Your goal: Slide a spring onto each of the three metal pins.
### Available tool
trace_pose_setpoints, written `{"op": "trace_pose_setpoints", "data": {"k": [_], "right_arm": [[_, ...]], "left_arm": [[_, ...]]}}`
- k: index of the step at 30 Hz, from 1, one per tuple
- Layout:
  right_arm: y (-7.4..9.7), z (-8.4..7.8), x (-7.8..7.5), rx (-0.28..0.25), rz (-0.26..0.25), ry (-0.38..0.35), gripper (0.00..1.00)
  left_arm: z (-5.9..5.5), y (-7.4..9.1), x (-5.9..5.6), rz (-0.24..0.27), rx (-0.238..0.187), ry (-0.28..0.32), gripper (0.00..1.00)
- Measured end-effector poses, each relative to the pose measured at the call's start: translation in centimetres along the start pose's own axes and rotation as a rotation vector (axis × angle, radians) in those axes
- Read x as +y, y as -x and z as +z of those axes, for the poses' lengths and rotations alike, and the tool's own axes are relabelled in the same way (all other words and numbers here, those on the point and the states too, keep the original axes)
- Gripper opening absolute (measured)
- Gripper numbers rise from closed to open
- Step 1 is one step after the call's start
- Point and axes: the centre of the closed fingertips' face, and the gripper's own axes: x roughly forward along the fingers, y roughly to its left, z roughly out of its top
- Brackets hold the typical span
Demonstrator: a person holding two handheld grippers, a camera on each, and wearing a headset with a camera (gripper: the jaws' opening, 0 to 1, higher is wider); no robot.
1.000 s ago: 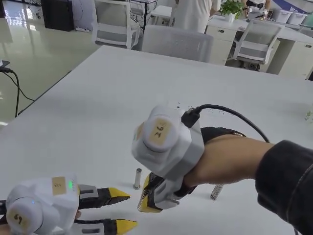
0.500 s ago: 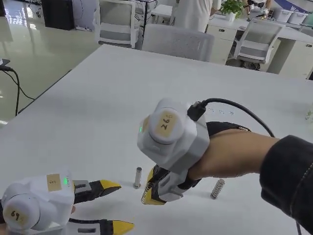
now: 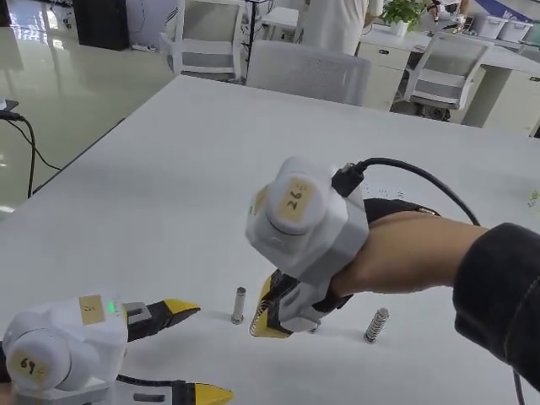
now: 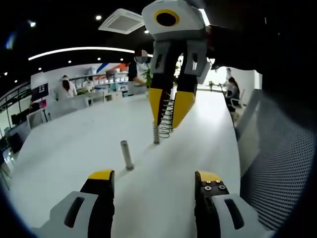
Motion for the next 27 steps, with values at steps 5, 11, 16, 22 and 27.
{"op": "trace_pose_setpoints", "data": {"k": [5,11,16,22,27], "right_arm": [[0.3,0.1,-1.0,-0.001,-0.015,0.004,0.09],[0.3,0.2,-2.2,-0.002,-0.037,0.003,0.09],[0.2,0.6,-3.5,0.0,-0.061,0.011,0.09],[-0.2,1.0,-4.6,0.0,-0.071,0.016,0.09],[-0.7,1.3,-5.1,-0.005,-0.07,0.022,0.09]], "left_arm": [[0.0,0.0,0.1,0.006,-0.001,0.018,0.67],[-0.1,0.1,0.1,0.003,-0.002,0.033,0.7],[-0.2,0.0,-0.2,-0.007,0.004,0.04,0.72],[-0.2,0.0,-0.4,-0.012,0.008,0.041,0.74],[-0.2,0.1,-0.5,-0.014,0.011,0.042,0.74]]}}
